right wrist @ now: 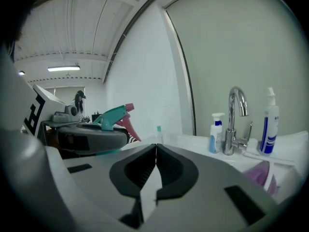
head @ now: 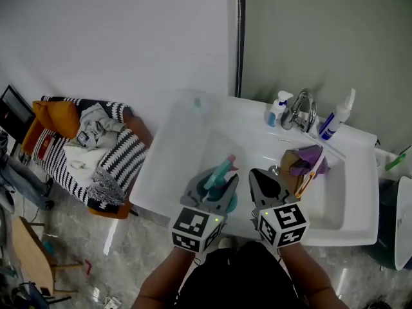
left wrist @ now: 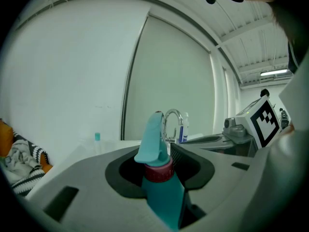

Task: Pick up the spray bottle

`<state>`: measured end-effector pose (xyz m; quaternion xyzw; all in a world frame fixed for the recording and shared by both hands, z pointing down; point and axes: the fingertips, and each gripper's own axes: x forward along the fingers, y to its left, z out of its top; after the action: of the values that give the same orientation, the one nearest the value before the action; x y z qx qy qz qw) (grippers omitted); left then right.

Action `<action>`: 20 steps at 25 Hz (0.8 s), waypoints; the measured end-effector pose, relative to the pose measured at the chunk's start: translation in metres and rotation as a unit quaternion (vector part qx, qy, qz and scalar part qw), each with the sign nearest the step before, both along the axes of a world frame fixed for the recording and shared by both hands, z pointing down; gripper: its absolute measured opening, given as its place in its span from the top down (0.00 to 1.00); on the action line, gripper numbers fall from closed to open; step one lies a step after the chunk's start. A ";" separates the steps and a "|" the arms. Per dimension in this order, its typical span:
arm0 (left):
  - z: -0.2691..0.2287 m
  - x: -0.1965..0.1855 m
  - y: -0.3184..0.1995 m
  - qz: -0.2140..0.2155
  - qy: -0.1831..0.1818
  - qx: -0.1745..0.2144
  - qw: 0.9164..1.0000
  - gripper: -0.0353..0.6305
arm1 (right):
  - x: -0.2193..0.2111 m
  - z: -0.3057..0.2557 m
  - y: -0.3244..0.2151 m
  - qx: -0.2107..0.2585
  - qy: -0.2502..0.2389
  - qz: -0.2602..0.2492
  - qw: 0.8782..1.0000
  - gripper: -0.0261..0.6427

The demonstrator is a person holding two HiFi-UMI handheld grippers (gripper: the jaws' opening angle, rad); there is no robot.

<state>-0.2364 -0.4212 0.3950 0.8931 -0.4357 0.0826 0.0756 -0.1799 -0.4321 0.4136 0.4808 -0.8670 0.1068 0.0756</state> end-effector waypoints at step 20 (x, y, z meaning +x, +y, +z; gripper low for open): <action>0.005 0.028 0.055 -0.051 0.002 -0.010 0.999 0.73 | 0.044 -0.011 0.053 0.002 -0.003 -0.024 1.000 0.95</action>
<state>-0.2080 -0.3663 0.3997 0.8690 -0.4798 0.0807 0.0895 -0.1356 -0.3795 0.4025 0.4594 -0.8788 0.1048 0.0753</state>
